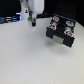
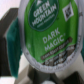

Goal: Open the kcup holder, insert the kcup into the holder, and close the kcup holder

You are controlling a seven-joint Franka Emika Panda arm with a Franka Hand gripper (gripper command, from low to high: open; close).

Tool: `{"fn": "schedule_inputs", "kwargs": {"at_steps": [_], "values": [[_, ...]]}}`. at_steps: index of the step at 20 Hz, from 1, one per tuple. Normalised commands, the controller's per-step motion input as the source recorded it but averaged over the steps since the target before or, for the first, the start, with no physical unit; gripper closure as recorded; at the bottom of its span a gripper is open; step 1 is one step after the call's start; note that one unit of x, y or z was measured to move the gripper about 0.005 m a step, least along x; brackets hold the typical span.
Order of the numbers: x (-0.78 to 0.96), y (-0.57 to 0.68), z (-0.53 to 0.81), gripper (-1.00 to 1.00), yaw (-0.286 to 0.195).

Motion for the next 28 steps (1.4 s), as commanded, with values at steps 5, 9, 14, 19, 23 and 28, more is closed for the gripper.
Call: {"fn": "schedule_inputs", "kwargs": {"at_steps": [5, 9, 14, 19, 23, 28], "values": [[0.15, 0.69, 0.41, 1.0, 0.015], [0.12, 0.67, 0.33, 1.0, 0.003], [0.1, 0.64, 0.29, 1.0, 0.009], [0.13, 0.65, 0.25, 1.0, 0.011], [0.16, 0.66, 0.23, 1.0, 0.013], [0.15, 0.66, 0.11, 1.0, 0.016]]}}
